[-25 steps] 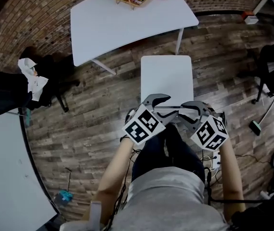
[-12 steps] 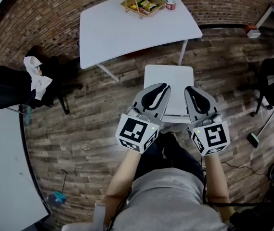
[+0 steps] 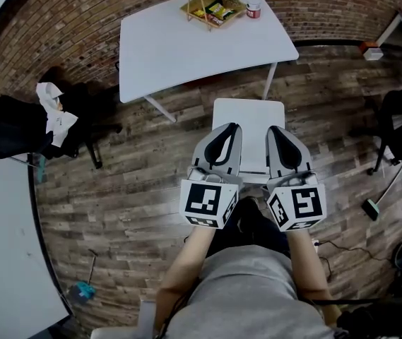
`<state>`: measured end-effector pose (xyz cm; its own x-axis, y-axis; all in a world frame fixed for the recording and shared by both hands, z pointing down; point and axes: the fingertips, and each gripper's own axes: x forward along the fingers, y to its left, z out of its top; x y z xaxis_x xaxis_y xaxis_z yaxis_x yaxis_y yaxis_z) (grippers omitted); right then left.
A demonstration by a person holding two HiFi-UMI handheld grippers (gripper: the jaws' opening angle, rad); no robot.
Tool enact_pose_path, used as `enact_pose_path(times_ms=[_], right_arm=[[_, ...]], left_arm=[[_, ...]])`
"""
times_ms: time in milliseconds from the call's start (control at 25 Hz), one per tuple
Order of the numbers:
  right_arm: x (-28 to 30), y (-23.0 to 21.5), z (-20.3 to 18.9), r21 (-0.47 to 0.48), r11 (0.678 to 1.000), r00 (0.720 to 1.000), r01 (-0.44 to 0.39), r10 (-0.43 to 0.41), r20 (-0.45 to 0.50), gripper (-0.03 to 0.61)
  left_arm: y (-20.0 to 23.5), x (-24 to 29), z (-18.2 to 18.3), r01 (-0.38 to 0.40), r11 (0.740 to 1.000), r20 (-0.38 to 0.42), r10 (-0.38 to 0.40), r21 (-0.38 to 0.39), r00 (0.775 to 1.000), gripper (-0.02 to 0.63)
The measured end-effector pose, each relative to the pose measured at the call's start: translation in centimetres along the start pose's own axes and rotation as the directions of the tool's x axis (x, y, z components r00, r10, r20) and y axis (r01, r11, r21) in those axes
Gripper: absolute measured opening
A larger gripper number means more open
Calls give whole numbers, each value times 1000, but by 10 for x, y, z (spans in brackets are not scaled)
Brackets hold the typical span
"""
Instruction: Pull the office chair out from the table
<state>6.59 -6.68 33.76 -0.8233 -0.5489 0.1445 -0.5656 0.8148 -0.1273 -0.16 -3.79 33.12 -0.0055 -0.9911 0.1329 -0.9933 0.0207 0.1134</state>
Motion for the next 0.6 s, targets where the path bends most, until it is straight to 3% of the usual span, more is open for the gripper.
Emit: enact_pose_path(times_ms=[600], right_arm=[[3,-10,1,22,998,999,53,-53,3,14]], left_arm=[[-4,7,-2,18,999,-23,-17,43,1000,28]])
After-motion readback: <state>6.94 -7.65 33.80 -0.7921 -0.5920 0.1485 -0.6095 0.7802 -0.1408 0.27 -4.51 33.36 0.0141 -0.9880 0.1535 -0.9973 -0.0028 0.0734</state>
